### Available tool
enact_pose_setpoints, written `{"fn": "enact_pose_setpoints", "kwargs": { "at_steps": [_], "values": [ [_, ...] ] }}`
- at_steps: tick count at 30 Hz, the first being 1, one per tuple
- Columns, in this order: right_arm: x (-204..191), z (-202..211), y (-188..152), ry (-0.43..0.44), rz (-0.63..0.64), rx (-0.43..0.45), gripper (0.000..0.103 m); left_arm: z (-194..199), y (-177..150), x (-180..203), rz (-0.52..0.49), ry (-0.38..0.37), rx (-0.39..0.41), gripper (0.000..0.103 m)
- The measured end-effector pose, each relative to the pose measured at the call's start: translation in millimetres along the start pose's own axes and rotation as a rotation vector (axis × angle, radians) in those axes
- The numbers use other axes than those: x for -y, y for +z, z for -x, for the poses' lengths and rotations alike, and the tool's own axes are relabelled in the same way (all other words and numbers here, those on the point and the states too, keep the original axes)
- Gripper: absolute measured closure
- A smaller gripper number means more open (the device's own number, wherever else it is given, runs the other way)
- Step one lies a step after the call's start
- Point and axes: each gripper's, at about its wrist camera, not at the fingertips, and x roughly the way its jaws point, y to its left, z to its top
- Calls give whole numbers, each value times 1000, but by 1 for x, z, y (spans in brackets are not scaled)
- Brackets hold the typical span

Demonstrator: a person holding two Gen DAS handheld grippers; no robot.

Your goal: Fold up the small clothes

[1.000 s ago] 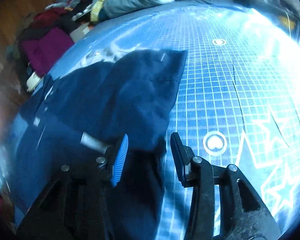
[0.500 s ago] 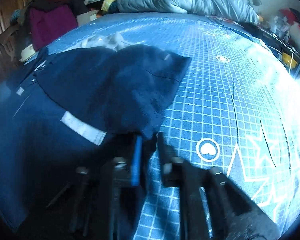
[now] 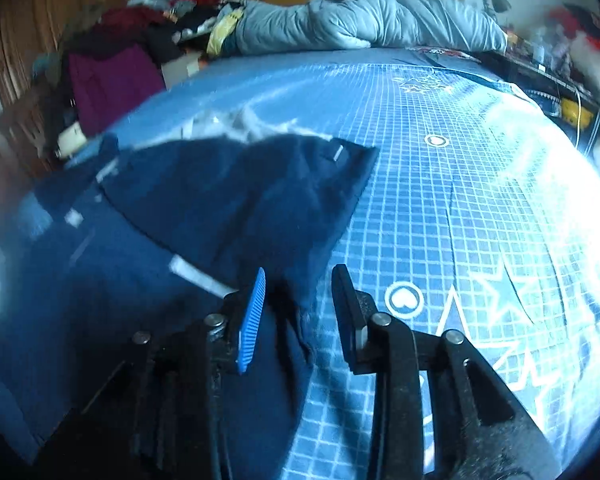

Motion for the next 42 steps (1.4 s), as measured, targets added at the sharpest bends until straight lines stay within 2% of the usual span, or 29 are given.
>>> {"fn": "enact_pose_setpoints", "kwargs": {
  "at_steps": [2,4,5,8,12,16,18,21,24,25,28,34,38,39,40,41,42],
  "values": [
    [0,-19,4,37,-19,-34,78,-5,1,-7,29,3,-14,0],
    [-3,-53,-1,29,-7,-160,76,-5,2,-15,60,-8,-13,0],
    [-7,-59,-3,14,2,-176,75,-3,3,-20,72,-10,-9,0],
    [-28,-40,3,2,39,-141,71,11,6,-42,100,-8,21,0],
    [-64,-10,-1,16,89,-95,48,35,19,-103,178,55,90,0],
    [-92,-17,-22,37,129,-156,44,55,51,-186,321,87,179,0],
    [-99,-26,-29,57,106,-204,44,54,70,-216,352,55,182,0],
    [-105,-33,-45,47,84,-233,42,40,97,-246,382,-34,162,2],
    [-105,-33,-49,35,65,-239,38,15,120,-273,436,-32,111,8],
    [-103,-33,-49,24,64,-246,36,7,125,-282,461,-61,103,9],
    [-100,-32,-50,13,56,-259,33,-11,140,-297,507,-112,97,10],
    [-98,-36,-53,-2,54,-262,26,-32,169,-308,519,-133,109,9],
    [-101,-42,-53,-2,60,-272,12,-41,181,-312,530,-145,130,9],
    [-102,-43,-53,-5,67,-275,11,-42,183,-312,528,-139,137,18],
    [-103,-44,-53,-7,71,-281,7,-44,186,-311,524,-131,141,43],
    [-103,-45,-53,-9,74,-285,6,-47,188,-312,528,-128,134,59],
    [-103,-45,-52,-11,74,-288,7,-50,187,-313,540,-136,132,96]
  ]
}}
